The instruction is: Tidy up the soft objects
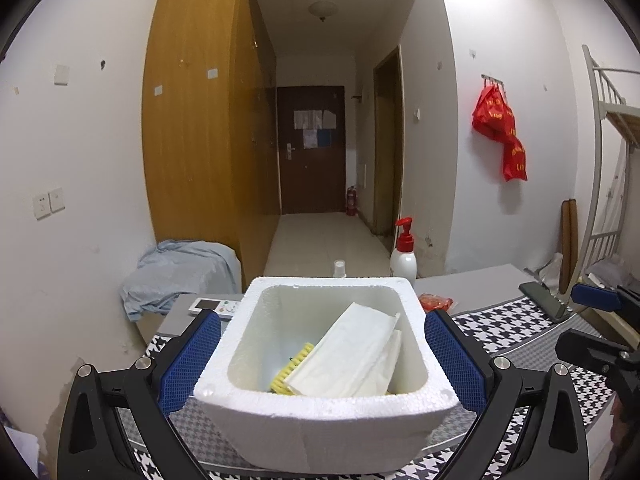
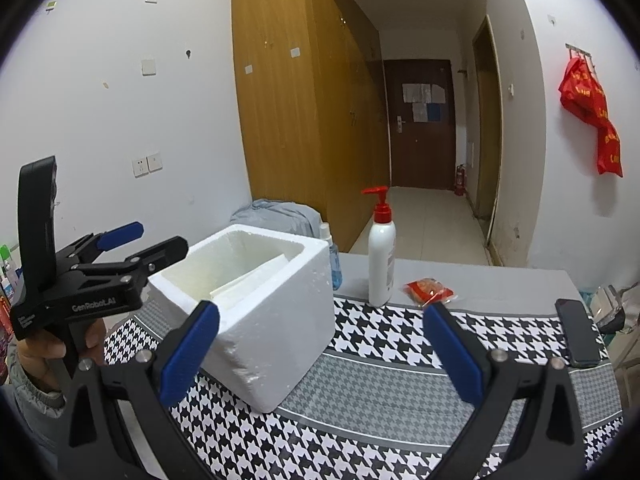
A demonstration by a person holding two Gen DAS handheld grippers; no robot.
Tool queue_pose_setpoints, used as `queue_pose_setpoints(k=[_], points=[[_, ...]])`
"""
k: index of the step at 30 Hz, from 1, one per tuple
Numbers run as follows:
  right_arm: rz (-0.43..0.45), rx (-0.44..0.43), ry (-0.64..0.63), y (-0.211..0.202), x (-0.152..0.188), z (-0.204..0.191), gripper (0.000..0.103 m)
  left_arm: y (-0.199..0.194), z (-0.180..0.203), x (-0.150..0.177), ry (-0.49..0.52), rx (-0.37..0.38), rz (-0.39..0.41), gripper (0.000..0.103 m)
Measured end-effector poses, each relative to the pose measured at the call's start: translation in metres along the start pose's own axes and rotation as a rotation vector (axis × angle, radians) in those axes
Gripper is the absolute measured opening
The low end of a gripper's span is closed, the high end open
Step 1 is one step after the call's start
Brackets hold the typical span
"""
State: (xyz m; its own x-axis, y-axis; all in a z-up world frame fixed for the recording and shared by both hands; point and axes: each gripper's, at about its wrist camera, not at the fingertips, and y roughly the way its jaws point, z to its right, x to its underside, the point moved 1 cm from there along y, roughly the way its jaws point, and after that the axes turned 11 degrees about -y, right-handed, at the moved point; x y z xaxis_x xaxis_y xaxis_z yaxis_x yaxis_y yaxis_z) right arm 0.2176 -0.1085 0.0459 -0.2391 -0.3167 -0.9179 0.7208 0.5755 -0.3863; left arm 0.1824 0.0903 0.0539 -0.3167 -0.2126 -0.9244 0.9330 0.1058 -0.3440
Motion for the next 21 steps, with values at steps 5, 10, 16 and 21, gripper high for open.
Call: queue_pose_setpoints(k=[5,10,16,21], points=[[0.022,0.005,-0.009,-0.014,-0.002,-0.008,0.103,-0.017,0.0,-0.001,0.006,0.005,0.025,0.102],[0.046,0.018,-0.022,-0.031,-0.003,-0.017,0.103,-0.038,0.001,0.0,0.016,0.01,0.057,0.102],[0.078,0.029,-0.033,-0.054,-0.002,-0.027,0.103,-0.066,0.003,0.005,0.026,0.006,0.094,0.102],[0.101,0.034,-0.038,-0.07,0.001,-0.032,0.103,-0.082,0.005,0.008,0.027,0.002,0.112,0.102]])
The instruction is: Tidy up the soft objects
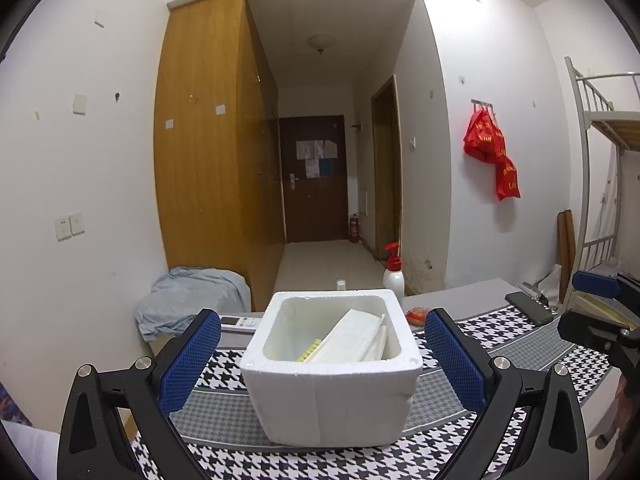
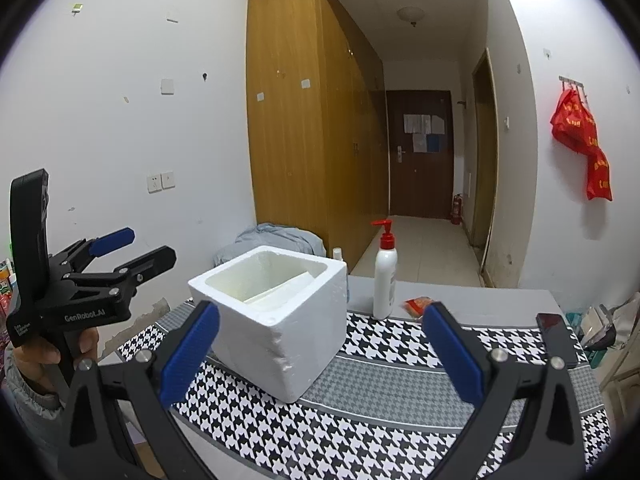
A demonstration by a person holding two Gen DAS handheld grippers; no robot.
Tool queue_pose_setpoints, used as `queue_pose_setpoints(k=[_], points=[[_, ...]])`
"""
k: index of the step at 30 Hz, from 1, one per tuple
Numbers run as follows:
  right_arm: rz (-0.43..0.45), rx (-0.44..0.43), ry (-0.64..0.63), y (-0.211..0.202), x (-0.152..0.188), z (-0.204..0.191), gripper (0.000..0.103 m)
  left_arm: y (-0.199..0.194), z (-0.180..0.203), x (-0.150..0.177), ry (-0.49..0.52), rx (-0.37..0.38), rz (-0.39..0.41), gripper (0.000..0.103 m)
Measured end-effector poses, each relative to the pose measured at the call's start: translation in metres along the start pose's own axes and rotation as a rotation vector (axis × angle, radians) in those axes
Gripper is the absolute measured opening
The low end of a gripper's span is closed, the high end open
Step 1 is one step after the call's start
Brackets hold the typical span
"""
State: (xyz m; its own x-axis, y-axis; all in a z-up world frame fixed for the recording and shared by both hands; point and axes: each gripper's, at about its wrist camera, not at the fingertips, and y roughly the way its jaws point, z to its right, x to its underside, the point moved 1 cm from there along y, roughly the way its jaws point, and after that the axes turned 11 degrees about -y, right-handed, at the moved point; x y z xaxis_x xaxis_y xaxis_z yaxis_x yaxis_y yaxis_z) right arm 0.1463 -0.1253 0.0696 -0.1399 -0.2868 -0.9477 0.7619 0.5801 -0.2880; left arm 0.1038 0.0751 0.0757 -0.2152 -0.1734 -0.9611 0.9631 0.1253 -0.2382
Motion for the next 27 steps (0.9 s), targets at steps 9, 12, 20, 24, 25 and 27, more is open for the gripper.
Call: queue_pose_setpoints(k=[9,12,20,24,25,27], points=[[0.036,0.014,-0.008,-0.025,0.001,-0.008,0.103,-0.027,0.002,0.005,0.002,0.001,0.027,0.102],[0.054,0.017,-0.016,-0.035,0.003,-0.01,0.103,-0.034,0.004,0.007,0.002,0.001,0.036,0.102],[0.078,0.02,-0.018,-0.051,0.01,-0.014,0.103,-0.051,0.012,0.02,0.003,0.015,0.039,0.102],[0.088,0.012,-0.007,-0.056,0.016,-0.014,0.103,-0.052,0.013,0.027,-0.009,0.017,0.034,0.102],[0.096,0.009,-0.006,-0.057,0.018,-0.014,0.103,-0.052,0.014,0.029,-0.013,0.023,0.037,0.102],[0.107,0.009,-0.008,-0.06,0.024,-0.016,0.103,-0.053,0.015,0.033,-0.014,0.008,0.05,0.102]])
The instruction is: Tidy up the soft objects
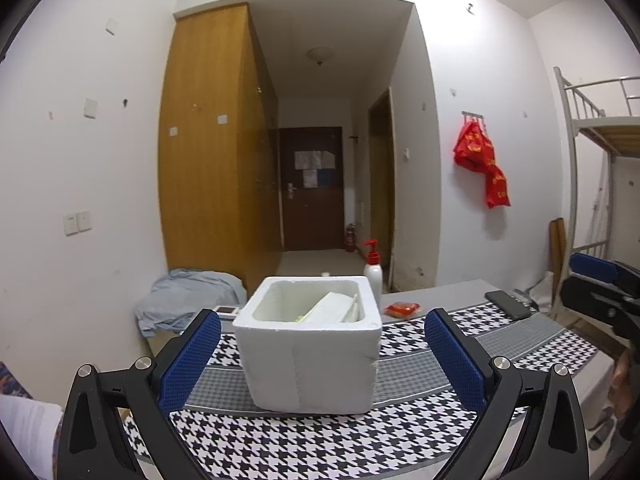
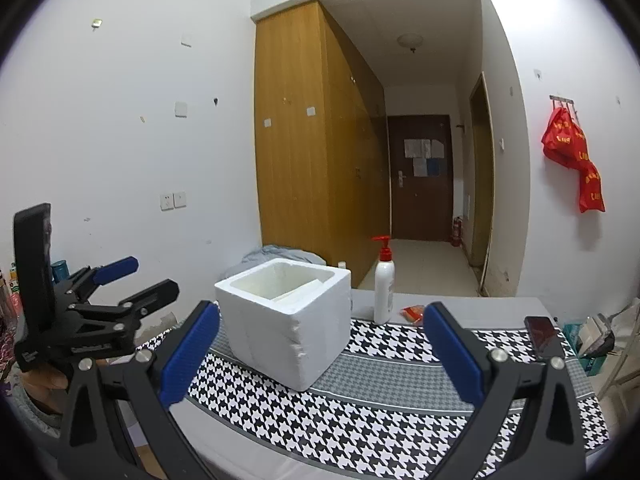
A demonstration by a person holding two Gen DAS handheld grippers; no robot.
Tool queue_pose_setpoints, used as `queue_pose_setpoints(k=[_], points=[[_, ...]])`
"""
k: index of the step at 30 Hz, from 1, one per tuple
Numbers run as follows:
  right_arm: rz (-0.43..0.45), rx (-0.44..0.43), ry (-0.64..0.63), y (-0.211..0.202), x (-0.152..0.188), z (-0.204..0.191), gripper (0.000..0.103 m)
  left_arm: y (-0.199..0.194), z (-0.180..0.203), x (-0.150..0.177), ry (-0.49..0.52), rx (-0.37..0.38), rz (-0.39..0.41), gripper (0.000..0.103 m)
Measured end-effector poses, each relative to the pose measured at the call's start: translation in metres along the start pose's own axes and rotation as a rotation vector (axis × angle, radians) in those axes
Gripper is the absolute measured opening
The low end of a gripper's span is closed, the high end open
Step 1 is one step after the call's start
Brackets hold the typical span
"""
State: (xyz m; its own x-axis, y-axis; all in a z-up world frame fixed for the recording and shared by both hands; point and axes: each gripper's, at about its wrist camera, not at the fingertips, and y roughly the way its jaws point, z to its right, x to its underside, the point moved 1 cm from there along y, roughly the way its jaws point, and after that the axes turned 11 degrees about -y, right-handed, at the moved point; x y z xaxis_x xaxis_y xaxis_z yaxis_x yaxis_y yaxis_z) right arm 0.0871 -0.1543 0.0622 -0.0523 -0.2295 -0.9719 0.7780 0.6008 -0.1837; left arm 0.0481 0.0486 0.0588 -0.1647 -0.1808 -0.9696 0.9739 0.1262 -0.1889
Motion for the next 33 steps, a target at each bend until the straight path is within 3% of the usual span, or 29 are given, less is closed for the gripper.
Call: queue_pose_setpoints(k=[22,33], points=[[-0.004,0.013,0.062,-0.023,0.056,-0.004,0.103,-0.025,0.001,0.051,-0.046,-0.039,-0.002,0.102],[-0.012,0.032,0.052,-0.042,0.075,-0.02,0.103,-0.049,0.005,0.069,-0.032,-0.021,0.009,0.102]])
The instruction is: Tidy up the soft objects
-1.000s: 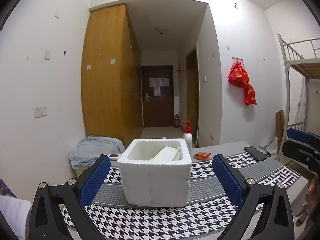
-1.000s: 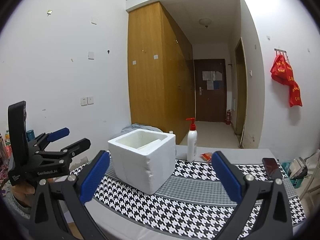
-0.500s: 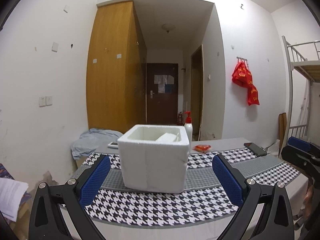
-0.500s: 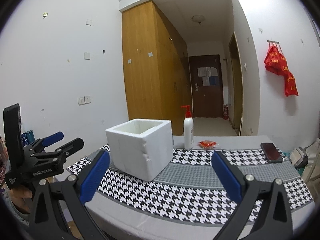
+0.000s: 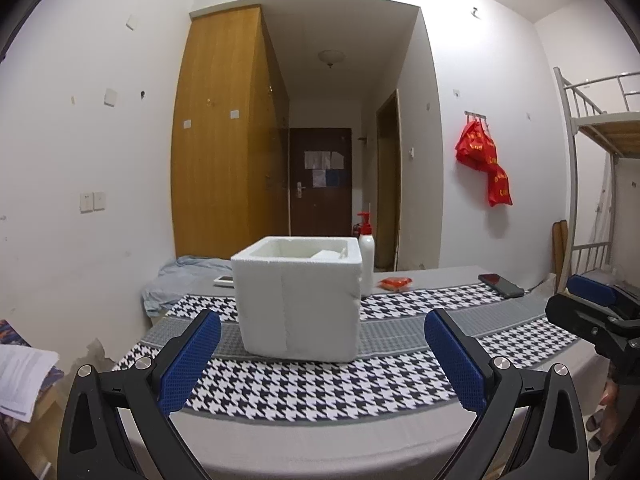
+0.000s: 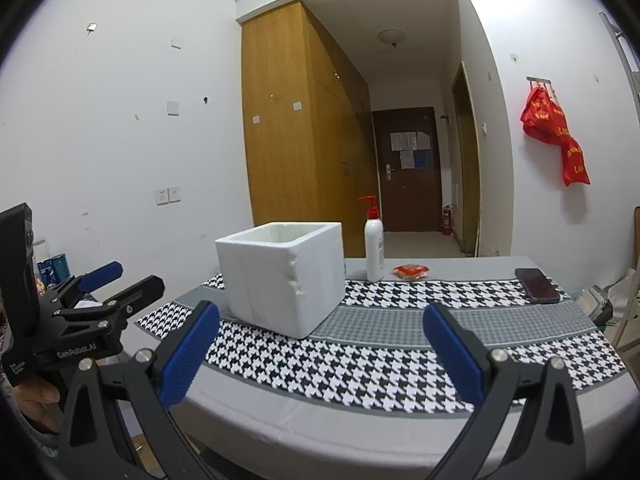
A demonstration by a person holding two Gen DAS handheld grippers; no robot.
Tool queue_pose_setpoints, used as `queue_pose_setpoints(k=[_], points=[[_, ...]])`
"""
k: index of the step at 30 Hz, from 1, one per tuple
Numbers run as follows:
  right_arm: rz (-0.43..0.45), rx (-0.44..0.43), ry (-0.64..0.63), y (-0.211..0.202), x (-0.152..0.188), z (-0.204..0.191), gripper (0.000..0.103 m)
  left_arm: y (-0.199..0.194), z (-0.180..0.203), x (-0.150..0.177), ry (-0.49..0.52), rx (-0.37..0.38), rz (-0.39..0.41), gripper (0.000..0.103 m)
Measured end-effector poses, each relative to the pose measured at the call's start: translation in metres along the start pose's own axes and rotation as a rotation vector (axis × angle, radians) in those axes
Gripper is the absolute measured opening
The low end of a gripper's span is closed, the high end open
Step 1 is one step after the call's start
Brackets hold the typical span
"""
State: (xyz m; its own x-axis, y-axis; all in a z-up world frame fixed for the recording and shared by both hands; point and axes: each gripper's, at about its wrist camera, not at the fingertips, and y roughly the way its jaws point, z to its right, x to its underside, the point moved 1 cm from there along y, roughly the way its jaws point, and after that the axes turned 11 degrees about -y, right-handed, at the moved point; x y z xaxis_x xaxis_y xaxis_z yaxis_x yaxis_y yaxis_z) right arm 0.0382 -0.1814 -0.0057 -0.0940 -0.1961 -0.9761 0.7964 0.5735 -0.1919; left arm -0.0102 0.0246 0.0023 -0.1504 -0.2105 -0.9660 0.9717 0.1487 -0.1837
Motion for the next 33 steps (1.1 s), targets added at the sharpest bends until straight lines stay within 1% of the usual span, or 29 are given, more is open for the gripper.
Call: queue_pose_setpoints(k=[9,19,33], points=[[0.002,0.003,-0.007,-0.012,0.005,-0.01,0.103,-0.015,-0.003,0.006,-0.01,-0.001,0.006,0.102],[0.008,0.008,-0.017,-0.024,0.008,-0.022,0.103,-0.031,-0.001,0.007,-0.001,0.004,0.029,0.102],[0.021,0.01,-0.034,-0.041,0.014,-0.034,0.103,-0.052,0.001,0.017,0.015,0.017,0.044,0.102]])
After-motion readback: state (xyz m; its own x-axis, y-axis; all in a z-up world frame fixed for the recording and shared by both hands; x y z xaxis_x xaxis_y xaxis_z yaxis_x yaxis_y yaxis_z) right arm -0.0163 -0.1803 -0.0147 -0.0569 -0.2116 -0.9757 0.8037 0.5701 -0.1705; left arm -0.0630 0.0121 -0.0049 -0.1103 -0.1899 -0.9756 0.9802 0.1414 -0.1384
